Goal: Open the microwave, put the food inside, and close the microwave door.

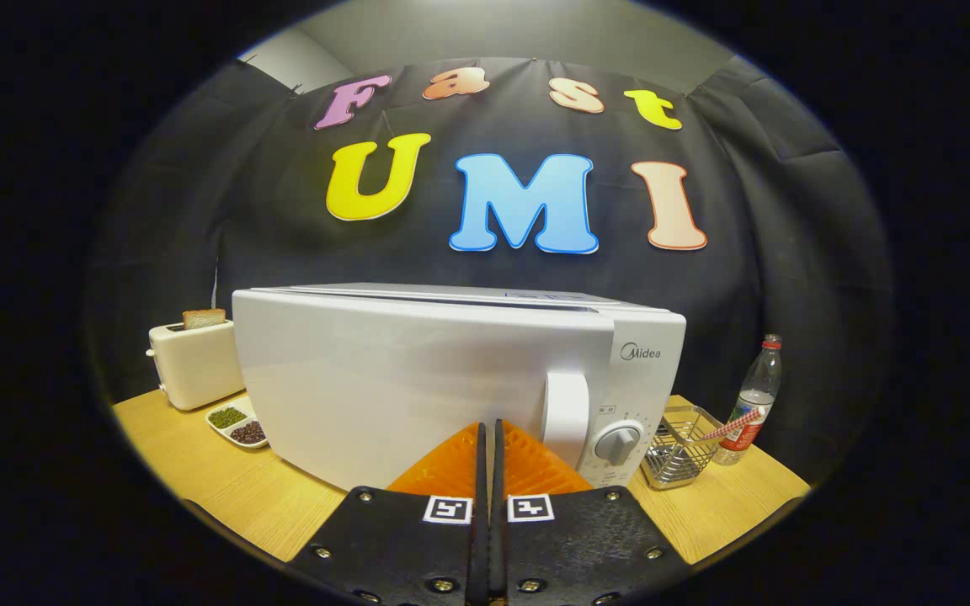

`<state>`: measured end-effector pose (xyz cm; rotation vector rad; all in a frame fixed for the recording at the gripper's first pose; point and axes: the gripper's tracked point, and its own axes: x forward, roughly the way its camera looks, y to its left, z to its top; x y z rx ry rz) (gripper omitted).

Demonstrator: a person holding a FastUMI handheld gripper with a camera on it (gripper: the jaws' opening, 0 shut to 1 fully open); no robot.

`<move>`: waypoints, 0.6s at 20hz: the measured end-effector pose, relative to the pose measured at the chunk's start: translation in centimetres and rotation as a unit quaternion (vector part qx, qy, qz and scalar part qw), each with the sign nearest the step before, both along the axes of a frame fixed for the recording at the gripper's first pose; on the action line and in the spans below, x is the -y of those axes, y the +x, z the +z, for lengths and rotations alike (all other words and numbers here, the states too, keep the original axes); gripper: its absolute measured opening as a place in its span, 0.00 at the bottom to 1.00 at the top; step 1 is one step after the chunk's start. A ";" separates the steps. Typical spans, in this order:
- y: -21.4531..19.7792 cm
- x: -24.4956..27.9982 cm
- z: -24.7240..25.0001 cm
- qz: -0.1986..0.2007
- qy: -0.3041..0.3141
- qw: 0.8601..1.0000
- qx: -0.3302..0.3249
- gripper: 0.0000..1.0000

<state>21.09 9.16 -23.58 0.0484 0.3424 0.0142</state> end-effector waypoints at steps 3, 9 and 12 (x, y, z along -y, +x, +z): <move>1.6 0.5 -0.2 -0.017 -0.001 1.000 -0.005 0.01; 2.2 0.4 -0.4 -0.020 -0.035 0.999 0.005 0.03; 0.9 -0.1 0.7 0.006 -0.029 1.000 -0.003 0.03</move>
